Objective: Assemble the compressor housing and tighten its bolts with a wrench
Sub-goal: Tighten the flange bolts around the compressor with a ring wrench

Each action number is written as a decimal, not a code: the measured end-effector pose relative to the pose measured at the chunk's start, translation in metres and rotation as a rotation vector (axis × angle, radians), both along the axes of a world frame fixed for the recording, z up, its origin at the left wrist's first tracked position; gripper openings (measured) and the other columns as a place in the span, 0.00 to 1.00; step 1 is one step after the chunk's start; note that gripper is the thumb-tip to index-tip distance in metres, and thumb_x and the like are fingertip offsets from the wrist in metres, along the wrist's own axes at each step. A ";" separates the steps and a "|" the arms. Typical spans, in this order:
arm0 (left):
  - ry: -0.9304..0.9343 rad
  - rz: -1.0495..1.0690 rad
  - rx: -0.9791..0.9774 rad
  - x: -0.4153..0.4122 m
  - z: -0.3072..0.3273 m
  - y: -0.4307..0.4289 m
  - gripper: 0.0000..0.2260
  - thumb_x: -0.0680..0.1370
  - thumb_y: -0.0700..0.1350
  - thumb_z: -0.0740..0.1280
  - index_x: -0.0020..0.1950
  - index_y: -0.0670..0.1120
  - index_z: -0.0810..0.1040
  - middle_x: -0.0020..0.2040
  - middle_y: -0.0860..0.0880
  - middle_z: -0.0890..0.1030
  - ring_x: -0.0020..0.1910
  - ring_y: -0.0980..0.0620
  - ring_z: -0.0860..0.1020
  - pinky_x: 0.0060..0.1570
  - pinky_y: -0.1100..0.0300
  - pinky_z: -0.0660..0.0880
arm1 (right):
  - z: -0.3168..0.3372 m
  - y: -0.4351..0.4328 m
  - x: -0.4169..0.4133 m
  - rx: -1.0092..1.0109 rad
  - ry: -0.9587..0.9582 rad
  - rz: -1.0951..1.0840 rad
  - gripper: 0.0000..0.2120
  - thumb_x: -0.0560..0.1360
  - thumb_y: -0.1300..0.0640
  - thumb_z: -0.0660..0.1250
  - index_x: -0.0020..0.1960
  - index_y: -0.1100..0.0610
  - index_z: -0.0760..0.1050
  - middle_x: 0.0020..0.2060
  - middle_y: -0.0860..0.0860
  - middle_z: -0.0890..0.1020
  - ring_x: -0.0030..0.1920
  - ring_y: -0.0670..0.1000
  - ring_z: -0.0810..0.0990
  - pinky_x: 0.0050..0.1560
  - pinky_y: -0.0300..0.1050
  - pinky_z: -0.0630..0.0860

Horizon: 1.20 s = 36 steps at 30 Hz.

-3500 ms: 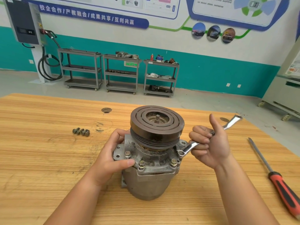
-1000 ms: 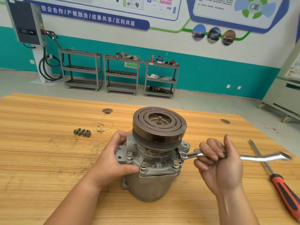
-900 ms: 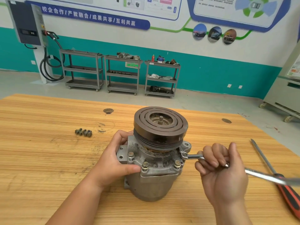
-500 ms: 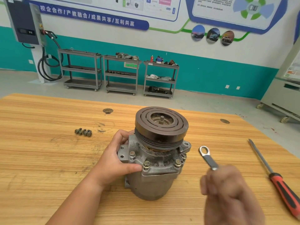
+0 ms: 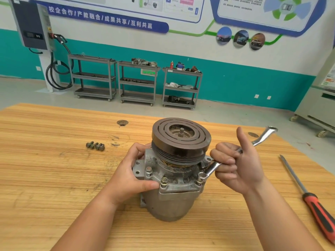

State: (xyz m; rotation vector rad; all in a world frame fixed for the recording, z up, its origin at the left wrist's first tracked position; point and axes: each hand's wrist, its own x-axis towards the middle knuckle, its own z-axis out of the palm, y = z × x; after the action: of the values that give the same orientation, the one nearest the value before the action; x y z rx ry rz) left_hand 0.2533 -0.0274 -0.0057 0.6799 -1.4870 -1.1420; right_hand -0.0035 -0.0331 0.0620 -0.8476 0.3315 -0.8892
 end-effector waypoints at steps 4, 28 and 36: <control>-0.013 0.006 -0.002 0.001 0.000 0.000 0.34 0.52 0.60 0.82 0.52 0.54 0.73 0.51 0.54 0.81 0.50 0.51 0.81 0.45 0.59 0.78 | 0.004 -0.004 0.007 -0.019 0.093 -0.038 0.25 0.71 0.33 0.54 0.28 0.52 0.57 0.22 0.46 0.69 0.20 0.43 0.56 0.16 0.31 0.62; -0.094 0.402 -0.015 -0.025 -0.010 0.037 0.32 0.52 0.60 0.80 0.51 0.64 0.71 0.65 0.65 0.72 0.62 0.60 0.75 0.57 0.59 0.74 | -0.011 0.094 0.052 -0.481 0.134 -1.108 0.19 0.73 0.54 0.64 0.24 0.55 0.69 0.25 0.45 0.72 0.26 0.43 0.70 0.30 0.31 0.70; -0.148 0.567 -0.036 -0.046 -0.005 0.053 0.32 0.52 0.64 0.76 0.52 0.73 0.66 0.68 0.69 0.65 0.67 0.63 0.68 0.65 0.52 0.71 | 0.009 0.007 -0.008 -0.044 0.072 -0.403 0.29 0.69 0.30 0.51 0.22 0.52 0.63 0.20 0.47 0.65 0.23 0.45 0.53 0.17 0.32 0.56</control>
State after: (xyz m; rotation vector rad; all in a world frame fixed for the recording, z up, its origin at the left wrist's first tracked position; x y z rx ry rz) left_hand 0.2076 0.0256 -0.0104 1.0943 -1.3088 -0.6386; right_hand -0.0116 -0.0265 0.0714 -0.8697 0.5596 -1.2451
